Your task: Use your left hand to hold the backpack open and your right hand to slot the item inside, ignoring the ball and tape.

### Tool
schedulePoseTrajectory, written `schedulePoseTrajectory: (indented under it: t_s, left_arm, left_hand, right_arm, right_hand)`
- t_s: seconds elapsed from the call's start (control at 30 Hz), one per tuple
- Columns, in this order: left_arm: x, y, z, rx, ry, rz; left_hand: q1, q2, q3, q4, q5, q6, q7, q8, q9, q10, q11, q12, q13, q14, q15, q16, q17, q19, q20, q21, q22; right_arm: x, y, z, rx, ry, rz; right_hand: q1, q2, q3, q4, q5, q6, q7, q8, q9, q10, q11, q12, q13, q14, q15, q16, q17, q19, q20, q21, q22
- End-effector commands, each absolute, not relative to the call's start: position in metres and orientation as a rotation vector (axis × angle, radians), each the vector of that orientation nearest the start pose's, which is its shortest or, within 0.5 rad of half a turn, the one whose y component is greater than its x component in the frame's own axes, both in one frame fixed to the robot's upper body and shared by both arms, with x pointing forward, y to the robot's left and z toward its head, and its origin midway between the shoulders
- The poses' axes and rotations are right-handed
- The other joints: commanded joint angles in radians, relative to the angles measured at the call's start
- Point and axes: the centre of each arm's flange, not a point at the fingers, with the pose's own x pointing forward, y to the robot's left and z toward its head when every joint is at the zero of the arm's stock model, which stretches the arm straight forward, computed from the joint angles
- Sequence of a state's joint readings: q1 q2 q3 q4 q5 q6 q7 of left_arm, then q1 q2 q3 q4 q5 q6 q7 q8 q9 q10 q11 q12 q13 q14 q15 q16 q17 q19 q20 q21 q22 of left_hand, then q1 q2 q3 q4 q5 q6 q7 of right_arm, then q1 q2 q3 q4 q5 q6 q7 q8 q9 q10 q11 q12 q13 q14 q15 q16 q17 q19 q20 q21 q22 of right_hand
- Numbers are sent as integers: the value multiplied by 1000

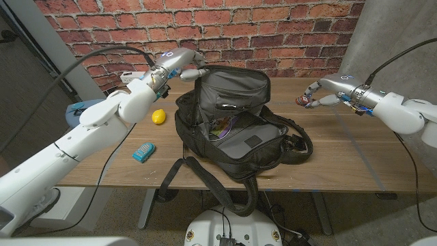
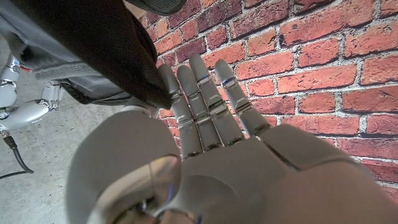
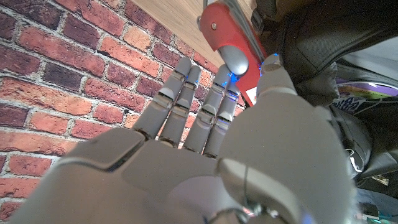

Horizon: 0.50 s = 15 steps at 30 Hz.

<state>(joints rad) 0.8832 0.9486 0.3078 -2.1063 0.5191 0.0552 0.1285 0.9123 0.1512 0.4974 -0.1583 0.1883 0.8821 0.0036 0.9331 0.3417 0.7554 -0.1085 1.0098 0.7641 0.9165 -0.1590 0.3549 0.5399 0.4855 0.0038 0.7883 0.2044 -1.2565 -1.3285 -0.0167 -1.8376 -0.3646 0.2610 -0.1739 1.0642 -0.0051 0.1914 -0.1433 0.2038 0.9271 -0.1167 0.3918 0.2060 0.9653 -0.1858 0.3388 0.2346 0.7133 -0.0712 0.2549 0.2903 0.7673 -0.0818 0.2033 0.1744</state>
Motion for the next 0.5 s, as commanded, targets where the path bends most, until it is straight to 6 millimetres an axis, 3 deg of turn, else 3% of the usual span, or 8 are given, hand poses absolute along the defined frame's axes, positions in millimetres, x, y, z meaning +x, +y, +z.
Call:
schedulePoseTrajectory:
  t_s: [0.03, 0.5]
  left_arm:
    - [475, 228, 141, 1385, -1133, 138]
    - [479, 225, 141, 1371, -1140, 124]
  left_hand:
    - [9, 4, 6, 2, 4, -2, -2, 9, 0, -6, 2, 5, 2, 6, 3, -1, 7, -7, -2, 11, 2]
    - [6, 3, 5, 3, 4, -2, -3, 12, -1, -8, 3, 5, 1, 8, 3, -2, 7, -9, -2, 17, 1]
  right_arm:
    - [460, -359, 62, -1629, -827, -36]
    - [439, -346, 57, -1590, -843, -47]
  right_hand:
    - [43, 49, -3, -1, 4, 82, -80, 4, 16, 0, -1, -2, 5, 9, -165, -2, 3, -4, -104, 0, 3]
    - [46, 53, -9, 0, 3, 80, -83, 3, 17, 0, -1, -6, 6, 12, -165, -5, 5, -10, -100, -2, 2]
